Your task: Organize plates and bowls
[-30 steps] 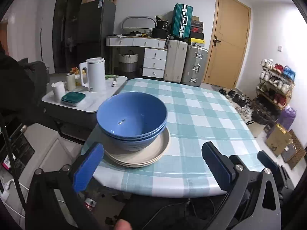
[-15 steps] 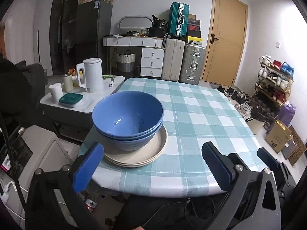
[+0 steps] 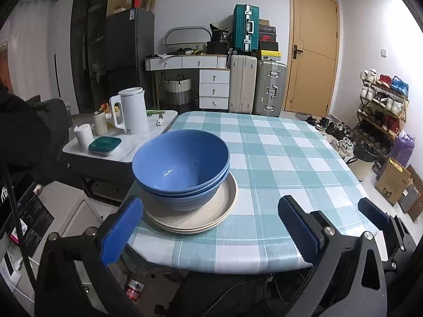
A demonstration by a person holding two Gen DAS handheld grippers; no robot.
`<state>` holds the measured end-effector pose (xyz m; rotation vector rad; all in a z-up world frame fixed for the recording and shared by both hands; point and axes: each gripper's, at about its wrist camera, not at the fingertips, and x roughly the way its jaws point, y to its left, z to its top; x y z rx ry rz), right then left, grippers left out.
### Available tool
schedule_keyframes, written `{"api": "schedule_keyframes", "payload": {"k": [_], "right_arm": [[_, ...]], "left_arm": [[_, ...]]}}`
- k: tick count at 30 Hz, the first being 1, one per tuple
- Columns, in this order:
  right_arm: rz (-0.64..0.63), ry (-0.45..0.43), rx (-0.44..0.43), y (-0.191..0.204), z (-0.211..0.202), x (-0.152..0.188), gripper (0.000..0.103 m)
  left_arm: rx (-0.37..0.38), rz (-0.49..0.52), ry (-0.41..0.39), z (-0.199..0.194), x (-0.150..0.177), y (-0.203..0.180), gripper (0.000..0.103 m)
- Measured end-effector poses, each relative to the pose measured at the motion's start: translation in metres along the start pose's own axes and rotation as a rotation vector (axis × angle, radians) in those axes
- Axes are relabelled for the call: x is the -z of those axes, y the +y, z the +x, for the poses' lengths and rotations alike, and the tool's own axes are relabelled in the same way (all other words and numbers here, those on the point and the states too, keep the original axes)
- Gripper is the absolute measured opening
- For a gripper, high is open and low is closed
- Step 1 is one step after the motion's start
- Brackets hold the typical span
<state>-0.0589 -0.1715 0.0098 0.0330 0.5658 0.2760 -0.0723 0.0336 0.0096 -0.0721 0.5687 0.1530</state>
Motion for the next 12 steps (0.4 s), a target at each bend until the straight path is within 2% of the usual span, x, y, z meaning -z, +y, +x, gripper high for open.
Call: {"api": "schedule_keyframes", "payload": {"k": [5, 12], "right_arm": [[-0.005, 0.010, 0.004, 0.001, 0.001, 0.001, 0.102], [-0.013, 0.036, 0.003, 0.000, 0.005, 0.004, 0.102]], "left_arm": [[-0.011, 0.024, -0.011, 0.000, 0.000, -0.004, 0.103], [0.020, -0.023, 0.043, 0.013, 0.004, 0.002, 0.103]]}}
